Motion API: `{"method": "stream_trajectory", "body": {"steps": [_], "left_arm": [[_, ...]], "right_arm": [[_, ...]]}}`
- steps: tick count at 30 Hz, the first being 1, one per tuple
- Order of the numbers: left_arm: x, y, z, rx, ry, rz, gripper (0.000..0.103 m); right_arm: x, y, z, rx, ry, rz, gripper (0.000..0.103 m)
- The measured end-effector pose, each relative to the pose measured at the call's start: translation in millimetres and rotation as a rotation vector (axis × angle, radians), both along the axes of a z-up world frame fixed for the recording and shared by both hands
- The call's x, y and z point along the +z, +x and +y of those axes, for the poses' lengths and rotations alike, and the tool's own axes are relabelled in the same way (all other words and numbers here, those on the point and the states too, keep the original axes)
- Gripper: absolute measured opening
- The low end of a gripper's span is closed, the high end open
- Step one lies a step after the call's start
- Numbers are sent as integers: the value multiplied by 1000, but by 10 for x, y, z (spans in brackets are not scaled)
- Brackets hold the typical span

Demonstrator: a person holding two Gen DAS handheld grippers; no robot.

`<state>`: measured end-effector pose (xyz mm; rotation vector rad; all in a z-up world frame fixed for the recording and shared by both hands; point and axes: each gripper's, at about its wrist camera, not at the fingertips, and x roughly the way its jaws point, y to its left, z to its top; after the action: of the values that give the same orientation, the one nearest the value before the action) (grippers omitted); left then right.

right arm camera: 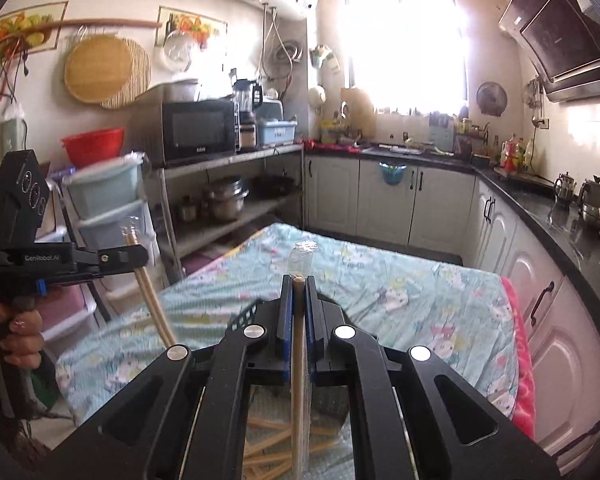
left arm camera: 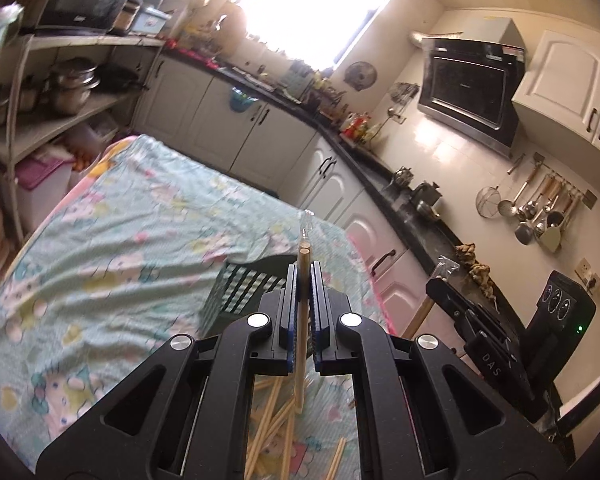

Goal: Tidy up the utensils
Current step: 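Lift the held chopsticks with both grippers and carry them above the basket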

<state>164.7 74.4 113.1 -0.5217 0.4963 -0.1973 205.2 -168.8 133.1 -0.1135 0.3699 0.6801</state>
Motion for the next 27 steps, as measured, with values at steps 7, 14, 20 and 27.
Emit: {"method": "stream_trajectory", "body": {"steps": [7,14,20,27], "left_arm": [[363,175,-150,-11,49,-85,3],[662,314,-282,-10,95,-161,3],[808,427,-353,4,133,-205,3],[778,587,-399,32,199,-224,3]], "right_arm": [[256,63,-39,-17,73,-49,6],[490,136,-82,-20,140,-100,6],[638,178,-115,-23,193,-145,6],[674,244,-105,-40,231,-187,6]]}}
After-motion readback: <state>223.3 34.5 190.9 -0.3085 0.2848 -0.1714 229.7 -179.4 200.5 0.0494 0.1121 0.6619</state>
